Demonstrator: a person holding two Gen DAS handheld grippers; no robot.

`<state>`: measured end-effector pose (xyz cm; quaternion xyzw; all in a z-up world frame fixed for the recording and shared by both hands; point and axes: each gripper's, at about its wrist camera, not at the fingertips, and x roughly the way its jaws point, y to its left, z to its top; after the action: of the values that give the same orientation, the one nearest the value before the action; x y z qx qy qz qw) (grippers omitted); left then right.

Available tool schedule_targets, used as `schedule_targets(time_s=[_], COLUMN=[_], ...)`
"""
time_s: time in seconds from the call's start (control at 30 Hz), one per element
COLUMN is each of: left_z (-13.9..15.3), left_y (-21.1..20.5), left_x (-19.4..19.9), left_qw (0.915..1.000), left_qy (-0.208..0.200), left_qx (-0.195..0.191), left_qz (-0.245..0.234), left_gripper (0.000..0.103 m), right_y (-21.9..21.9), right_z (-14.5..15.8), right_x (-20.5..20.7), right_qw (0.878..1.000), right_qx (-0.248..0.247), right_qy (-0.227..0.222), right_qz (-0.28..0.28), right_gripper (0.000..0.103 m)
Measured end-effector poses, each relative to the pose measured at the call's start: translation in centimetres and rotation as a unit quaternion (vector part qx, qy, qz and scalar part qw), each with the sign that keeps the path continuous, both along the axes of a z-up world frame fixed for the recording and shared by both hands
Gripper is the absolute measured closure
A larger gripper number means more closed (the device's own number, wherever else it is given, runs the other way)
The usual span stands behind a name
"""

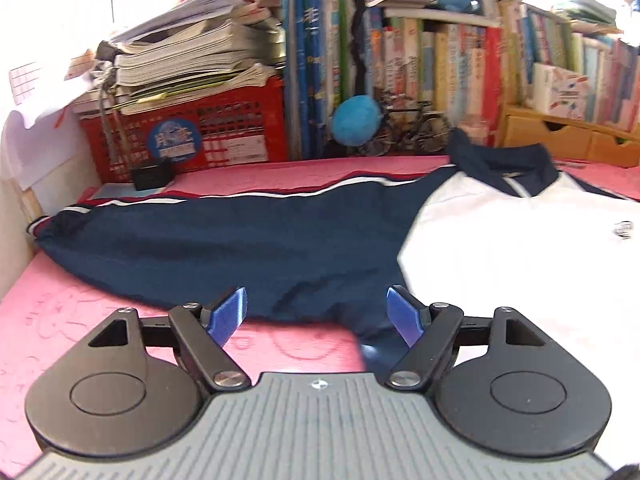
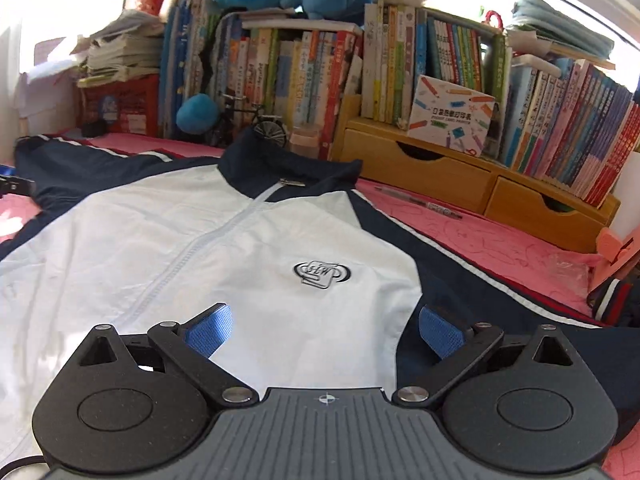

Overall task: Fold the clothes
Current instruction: 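Grasp the other striped sleeve cuff with the right gripper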

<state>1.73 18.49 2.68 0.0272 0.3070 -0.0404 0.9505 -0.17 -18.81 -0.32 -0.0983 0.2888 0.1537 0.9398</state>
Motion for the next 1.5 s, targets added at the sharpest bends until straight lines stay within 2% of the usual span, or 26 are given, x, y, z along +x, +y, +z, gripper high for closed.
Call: schedule_targets(time_s=[0.1, 0.17, 0.23, 0.3, 0.33, 0.37, 0.47, 0.53, 0.6, 0.7, 0.73, 0.8, 0.9, 0.93, 0.97, 1.07, 1.1, 1.13, 1.17, 1.2, 1.27, 1.33, 1.37, 1.43, 1.47, 1.5], left_z=[0.1, -0.5, -1.6, -3.0, -3.2, -3.2, -2.3, -1.2, 0.0, 1.4, 1.6, 1.9, 1.6, 1.4, 1.1, -0.2, -0.7, -1.2, -1.7, -2.0, -2.3, -2.4, -2.2, -1.9, -1.8, -1.9], left_y=[-2.9, -4.3, -5.3, -5.5, -4.7, -3.9, -1.3, -0.9, -2.2, -5.6, -7.0, -10.7, -15.6, -17.0, -18.0, -19.7, -19.8, -19.7, -19.4, -18.6, -16.7, -14.6, -13.5, -11.4, -10.3, -9.6], left_x=[-3.1, -5.0, -6.8, -8.5, -9.7, -10.3, -10.7, -10.2, -9.5, -7.7, -7.0, -5.0, -2.2, -1.4, -0.7, 0.5, 0.8, 1.0, 1.1, 1.0, 1.0, 1.3, 1.5, 1.9, 2.1, 2.2], left_qw=[0.9954, 0.9898, 0.987, 0.988, 0.989, 0.9894, 0.9941, 0.9953, 0.9969, 0.9951, 0.9939, 0.9907, 0.9867, 0.9859, 0.9859, 0.9871, 0.9879, 0.9888, 0.9898, 0.9912, 0.9932, 0.9933, 0.992, 0.9862, 0.9819, 0.9792], left_qy=[0.005, 0.02, 0.042, 0.052, 0.031, 0.033, 0.062, 0.065, 0.043, 0.018, 0.016, 0.01, 0.008, 0.009, 0.009, 0.014, 0.017, 0.021, 0.023, 0.023, 0.025, 0.029, 0.03, 0.032, 0.034, 0.036], left_qx=[-0.047, -0.066, -0.049, 0.004, 0.004, 0.004, -0.01, -0.016, 0.011, 0.016, 0.011, -0.003, -0.023, -0.027, -0.027, -0.014, -0.005, 0.003, 0.01, 0.008, -0.022, -0.07, -0.099, -0.156, -0.184, -0.198], left_qz=[-0.084, -0.125, -0.148, -0.145, -0.144, -0.141, -0.088, -0.071, -0.064, -0.096, -0.108, -0.136, -0.161, -0.165, -0.165, -0.159, -0.154, -0.147, -0.14, -0.13, -0.112, -0.087, -0.073, -0.045, -0.032, -0.023], left_gripper=[0.018, 0.018, 0.018, 0.014, 0.013, 0.011, 0.007, 0.008, 0.009, 0.009, 0.009, 0.009, 0.009, 0.009, 0.009, 0.009, 0.009, 0.009, 0.009, 0.009, 0.009, 0.009, 0.009, 0.009, 0.009, 0.009], right_y=[0.1, 0.0, -0.4, -1.5, -2.7, -4.0, -8.6, -11.1, -13.4, -17.8, -19.3, -22.4, -26.9, -28.1, -29.1, -31.1, -31.6, -31.9, -31.5, -30.6, -23.7, -15.7, -12.0, -6.2, -3.4, -0.8], right_z=[0.2, -0.2, -1.0, -2.1, -2.5, -2.8, -2.7, -2.4, -2.1, -1.8, -1.8, -1.9, -2.0, -2.1, -2.2, -2.7, -3.0, -3.3, -3.1, -2.6, 0.1, 1.6, 1.6, 0.6, 0.0, -0.8], right_x=[-4.8, -7.4, -10.2, -12.4, -13.6, -14.7, -16.4, -16.6, -16.0, -13.1, -11.7, -9.1, -5.1, -3.3, -1.4, 3.8, 4.9, 6.0, 6.7, 7.3, 6.7, 6.0, 5.3, 3.4, 2.3, 0.8], right_qw=[0.997, 0.994, 0.993, 0.993, 0.994, 0.995, 0.995, 0.995, 0.992, 0.972, 0.963, 0.942, 0.903, 0.894, 0.886, 0.875, 0.872, 0.869, 0.871, 0.876, 0.931, 0.974, 0.987, 0.998, 0.998, 0.995], right_qx=[0.028, 0.03, 0.014, -0.008, 0.002, 0.014, 0.073, 0.082, 0.093, 0.118, 0.142, 0.19, 0.257, 0.263, 0.269, 0.271, 0.286, 0.298, 0.298, 0.29, 0.178, 0.081, 0.062, 0.03, 0.01, -0.013], right_qy=[0.0, 0.006, 0.025, 0.045, 0.047, 0.049, 0.07, 0.056, 0.024, -0.014, -0.018, -0.027, -0.039, -0.04, -0.039, -0.008, 0.006, 0.018, 0.028, 0.03, -0.039, -0.074, -0.07, -0.05, -0.04, -0.034], right_qz=[0.079, 0.107, 0.113, 0.107, 0.099, 0.089, 0.024, -0.026, -0.082, -0.205, -0.229, -0.276, -0.343, -0.36, -0.375, -0.401, -0.398, -0.395, -0.391, -0.384, -0.315, -0.199, -0.132, -0.018, 0.037, 0.089], right_gripper=[0.001, 0.001, 0.0, 0.0, 0.0, 0.0, 0.0, 0.0, 0.0, 0.0, 0.0, 0.0, 0.0, 0.0, 0.0, 0.0, 0.018, 0.041, 0.096, 0.098, 0.098, 0.098, 0.098, 0.096, 0.093, 0.084])
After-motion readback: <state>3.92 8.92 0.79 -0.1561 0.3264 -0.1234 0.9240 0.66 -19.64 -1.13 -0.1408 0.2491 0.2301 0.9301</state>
